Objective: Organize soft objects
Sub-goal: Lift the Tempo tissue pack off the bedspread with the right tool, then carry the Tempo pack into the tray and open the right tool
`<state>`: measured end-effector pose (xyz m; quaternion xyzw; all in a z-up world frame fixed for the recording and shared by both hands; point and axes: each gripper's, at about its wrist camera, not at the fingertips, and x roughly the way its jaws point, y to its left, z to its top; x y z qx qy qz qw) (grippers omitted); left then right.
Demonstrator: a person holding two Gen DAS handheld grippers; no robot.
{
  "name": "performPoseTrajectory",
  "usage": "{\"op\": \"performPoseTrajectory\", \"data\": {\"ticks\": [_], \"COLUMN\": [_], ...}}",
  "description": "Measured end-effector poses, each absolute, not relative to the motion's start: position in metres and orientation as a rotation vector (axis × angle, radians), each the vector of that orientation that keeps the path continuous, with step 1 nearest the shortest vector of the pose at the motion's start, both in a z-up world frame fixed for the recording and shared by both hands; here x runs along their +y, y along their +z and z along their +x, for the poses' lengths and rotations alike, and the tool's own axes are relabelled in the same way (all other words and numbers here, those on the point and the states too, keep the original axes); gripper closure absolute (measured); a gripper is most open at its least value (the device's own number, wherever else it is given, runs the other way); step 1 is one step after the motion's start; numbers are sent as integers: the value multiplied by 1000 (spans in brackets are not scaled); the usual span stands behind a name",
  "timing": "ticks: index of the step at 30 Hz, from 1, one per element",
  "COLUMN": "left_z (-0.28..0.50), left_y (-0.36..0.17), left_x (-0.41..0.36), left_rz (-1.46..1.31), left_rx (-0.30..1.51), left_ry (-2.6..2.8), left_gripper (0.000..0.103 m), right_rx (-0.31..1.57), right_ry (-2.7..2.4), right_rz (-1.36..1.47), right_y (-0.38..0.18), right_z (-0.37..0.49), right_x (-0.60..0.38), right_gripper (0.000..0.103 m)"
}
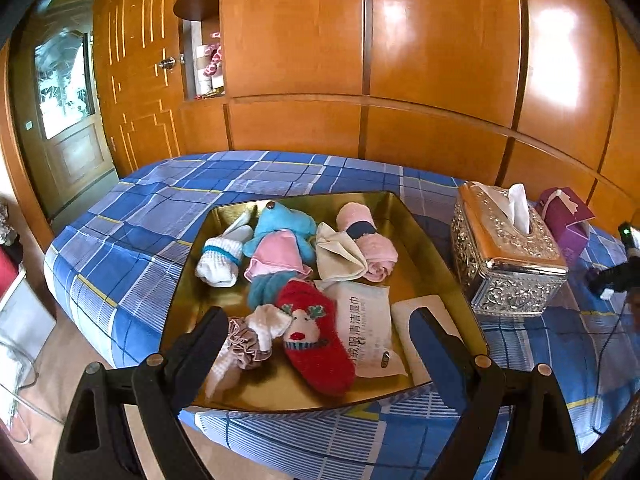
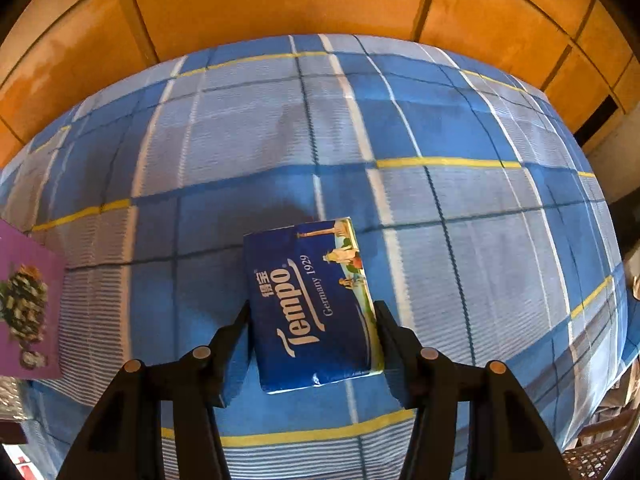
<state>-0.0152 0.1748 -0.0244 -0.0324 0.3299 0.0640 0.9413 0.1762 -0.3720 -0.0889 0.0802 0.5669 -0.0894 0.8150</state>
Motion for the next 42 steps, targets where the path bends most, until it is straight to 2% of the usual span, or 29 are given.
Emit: {"op": "performPoseTrajectory", "data": {"ticks": [9, 15, 21, 26, 31, 37, 42], "left_z": [-14, -13, -10, -8, -13, -20, -19], "left_y": [-29, -31, -37, -33, -28, -28, -33], "left_x": [168, 164, 167, 193, 230, 252, 249], "left_rz": [-48, -38, -50, -97, -139, -181, -189], "left_rx": [687, 696, 719, 720, 702, 681, 686], "left_ry": [106, 85, 83, 140, 249, 317, 304], "left_gripper": [11, 11, 11, 11, 11, 11, 11], "right_rx": [1164, 1025, 848, 741, 738, 862, 1013], "right_ry": [-158, -79, 134, 404, 699, 865, 797], "right_rz": [136, 48, -46, -146, -227, -286, -266], "right_y": [-54, 23, 112, 146, 128, 56, -9], "right_z": [203, 227, 227, 190, 140, 104, 113], "right_x": [-353, -320, -239, -151, -60, 30, 75], "right_gripper": [47, 47, 47, 47, 47, 47, 47]}}
